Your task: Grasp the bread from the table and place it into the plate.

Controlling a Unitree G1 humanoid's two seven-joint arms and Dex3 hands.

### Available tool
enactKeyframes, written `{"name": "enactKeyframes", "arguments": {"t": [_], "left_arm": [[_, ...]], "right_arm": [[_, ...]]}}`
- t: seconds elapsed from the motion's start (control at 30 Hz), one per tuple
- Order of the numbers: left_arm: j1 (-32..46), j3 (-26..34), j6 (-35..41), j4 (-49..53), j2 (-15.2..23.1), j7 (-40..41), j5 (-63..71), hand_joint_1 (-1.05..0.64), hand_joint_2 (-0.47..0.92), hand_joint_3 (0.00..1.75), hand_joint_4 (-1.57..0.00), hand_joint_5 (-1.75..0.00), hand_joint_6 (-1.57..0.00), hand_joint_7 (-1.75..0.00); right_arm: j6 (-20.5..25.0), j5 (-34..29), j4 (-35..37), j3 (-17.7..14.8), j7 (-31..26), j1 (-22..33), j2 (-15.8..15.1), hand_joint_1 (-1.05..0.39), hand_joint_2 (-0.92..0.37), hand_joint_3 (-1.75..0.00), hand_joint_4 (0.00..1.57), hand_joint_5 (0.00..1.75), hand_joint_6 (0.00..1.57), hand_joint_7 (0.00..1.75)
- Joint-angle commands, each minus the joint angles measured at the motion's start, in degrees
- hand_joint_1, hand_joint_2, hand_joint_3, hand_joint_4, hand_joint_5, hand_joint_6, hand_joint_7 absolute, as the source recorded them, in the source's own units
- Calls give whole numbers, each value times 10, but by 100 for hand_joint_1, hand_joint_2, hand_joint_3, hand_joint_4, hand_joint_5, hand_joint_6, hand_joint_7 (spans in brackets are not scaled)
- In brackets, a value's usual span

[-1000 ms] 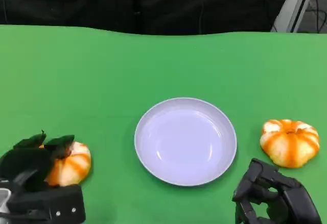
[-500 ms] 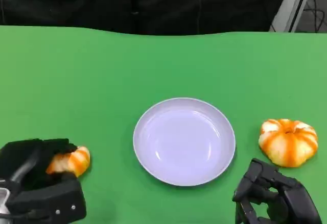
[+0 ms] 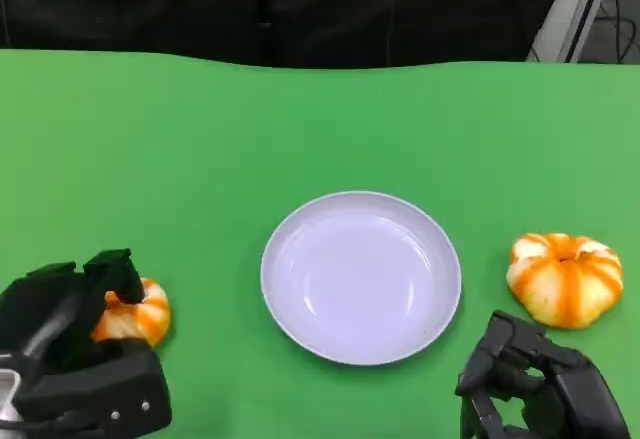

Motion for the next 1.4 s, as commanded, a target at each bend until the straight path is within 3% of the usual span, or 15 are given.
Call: {"name": "enactKeyframes", "arguments": {"t": [0.03,0.4,0.9,1.4], "left_arm": [[3,7,-13,-3,14,26,5,-13,92,25,-61,-175,-47,-175],[3,21,-14,-30,14,28,1,-14,92,29,-58,-175,-47,-175],[-6,24,-8,-159,9,-18,10,-13,92,34,-60,-175,-49,-175],[-125,-32,-10,-167,-68,-73,32,-16,92,30,-59,-175,-51,-173]], "right_arm": [[-4,8,-4,-6,3,3,-6,-13,-61,-112,81,175,75,153],[-2,13,-3,-7,6,2,-5,-14,-62,-112,81,175,76,153],[-5,14,7,-10,7,-4,-5,-12,-61,-112,82,175,76,153],[-4,5,0,-4,-1,3,0,-12,-61,-112,81,175,76,153]]}}
